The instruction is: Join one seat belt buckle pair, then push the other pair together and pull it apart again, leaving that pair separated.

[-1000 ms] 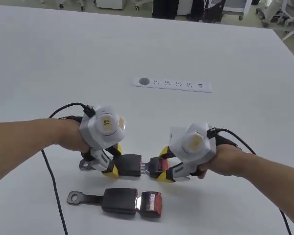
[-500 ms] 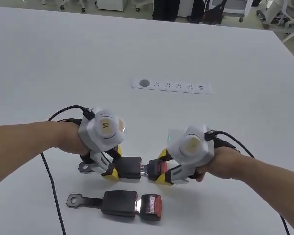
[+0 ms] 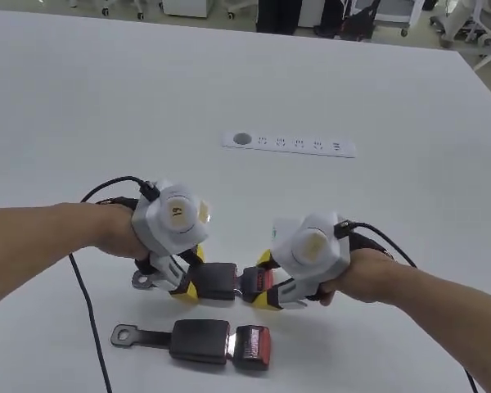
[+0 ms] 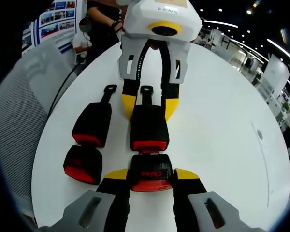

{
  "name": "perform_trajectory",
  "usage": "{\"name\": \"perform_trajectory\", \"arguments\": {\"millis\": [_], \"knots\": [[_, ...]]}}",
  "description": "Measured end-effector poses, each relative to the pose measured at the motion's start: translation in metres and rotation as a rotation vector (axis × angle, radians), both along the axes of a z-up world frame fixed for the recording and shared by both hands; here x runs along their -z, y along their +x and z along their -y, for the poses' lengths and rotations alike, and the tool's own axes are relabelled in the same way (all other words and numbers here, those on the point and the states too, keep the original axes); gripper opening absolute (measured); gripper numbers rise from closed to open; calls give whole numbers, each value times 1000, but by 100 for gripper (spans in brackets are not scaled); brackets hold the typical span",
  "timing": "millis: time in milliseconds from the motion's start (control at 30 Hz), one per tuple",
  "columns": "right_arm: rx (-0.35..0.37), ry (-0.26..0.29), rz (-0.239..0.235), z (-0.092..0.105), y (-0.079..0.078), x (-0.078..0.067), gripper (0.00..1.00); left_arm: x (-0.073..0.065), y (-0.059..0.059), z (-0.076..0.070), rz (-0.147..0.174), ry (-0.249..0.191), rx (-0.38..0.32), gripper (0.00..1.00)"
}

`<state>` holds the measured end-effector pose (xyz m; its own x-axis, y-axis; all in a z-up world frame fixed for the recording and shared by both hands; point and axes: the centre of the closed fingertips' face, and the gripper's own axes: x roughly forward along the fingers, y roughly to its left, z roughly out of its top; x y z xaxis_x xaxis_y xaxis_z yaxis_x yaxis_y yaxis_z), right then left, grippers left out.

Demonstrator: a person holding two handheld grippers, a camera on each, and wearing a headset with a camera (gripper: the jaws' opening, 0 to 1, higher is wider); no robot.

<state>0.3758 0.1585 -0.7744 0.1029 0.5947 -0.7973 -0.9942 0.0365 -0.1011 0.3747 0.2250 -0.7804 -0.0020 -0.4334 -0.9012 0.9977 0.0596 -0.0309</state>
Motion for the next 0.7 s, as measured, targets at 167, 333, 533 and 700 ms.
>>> {"name": "perform_trajectory", "arguments": {"millis": [167, 333, 533, 700], "knots": [[-5, -12, 5, -2, 1, 1, 30, 0, 0, 0, 2, 3, 3, 30], [1, -12, 5, -3, 0, 0, 30, 0, 0, 0, 3, 7, 5, 30], [-10, -13, 6, -5, 1, 0, 30, 0, 0, 1, 5, 8, 13, 30], [-14, -16, 8, -6, 1, 0, 30, -1, -2, 2, 5, 10, 16, 30]]}}
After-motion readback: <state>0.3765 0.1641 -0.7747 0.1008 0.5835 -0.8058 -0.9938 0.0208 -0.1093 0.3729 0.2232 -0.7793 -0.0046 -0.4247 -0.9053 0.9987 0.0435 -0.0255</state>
